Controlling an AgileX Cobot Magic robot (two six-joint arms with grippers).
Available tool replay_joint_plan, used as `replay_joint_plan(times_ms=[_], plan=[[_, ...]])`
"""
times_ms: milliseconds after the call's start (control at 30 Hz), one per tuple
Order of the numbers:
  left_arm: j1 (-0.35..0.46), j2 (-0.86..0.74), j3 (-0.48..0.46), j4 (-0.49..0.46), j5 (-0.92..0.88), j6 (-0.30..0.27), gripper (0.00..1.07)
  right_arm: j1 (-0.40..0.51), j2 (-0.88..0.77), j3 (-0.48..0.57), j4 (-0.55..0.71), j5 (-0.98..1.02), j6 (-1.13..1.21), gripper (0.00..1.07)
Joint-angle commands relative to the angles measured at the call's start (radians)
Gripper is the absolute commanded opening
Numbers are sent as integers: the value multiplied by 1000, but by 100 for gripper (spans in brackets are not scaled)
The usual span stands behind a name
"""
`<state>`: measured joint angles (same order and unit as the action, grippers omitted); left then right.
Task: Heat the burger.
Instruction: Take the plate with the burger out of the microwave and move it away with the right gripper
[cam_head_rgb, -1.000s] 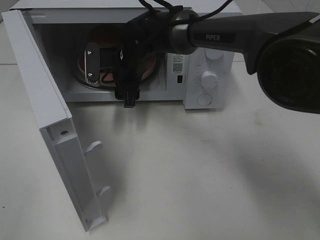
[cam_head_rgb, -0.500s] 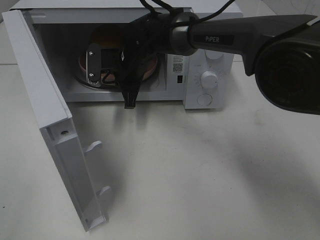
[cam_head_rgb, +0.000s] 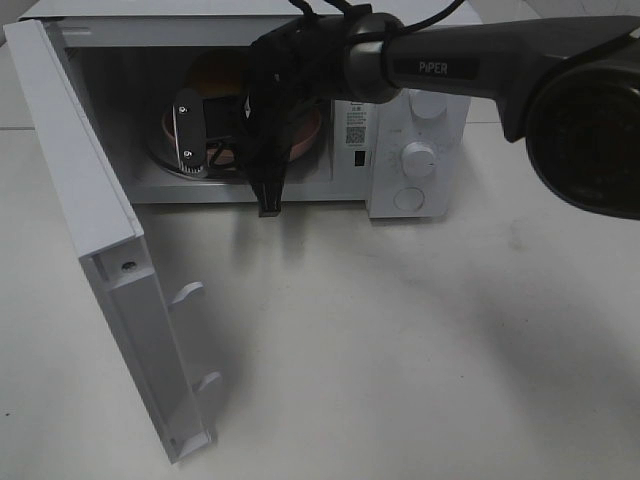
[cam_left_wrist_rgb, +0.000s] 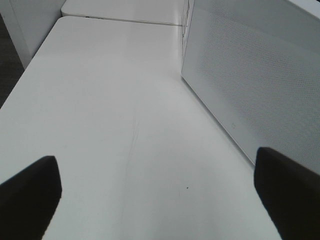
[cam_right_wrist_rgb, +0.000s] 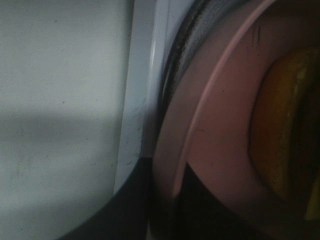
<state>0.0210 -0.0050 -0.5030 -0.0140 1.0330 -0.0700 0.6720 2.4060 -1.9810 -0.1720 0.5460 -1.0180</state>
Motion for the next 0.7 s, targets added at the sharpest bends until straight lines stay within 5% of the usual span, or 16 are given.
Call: replay_joint_plan(times_ms=[33, 700], plan=[[1, -22, 3, 6, -6, 2, 100, 5, -48, 81, 15, -2, -66, 0], [1, -22, 3, 6, -6, 2, 100, 4, -281, 414, -4, -238, -256, 0]])
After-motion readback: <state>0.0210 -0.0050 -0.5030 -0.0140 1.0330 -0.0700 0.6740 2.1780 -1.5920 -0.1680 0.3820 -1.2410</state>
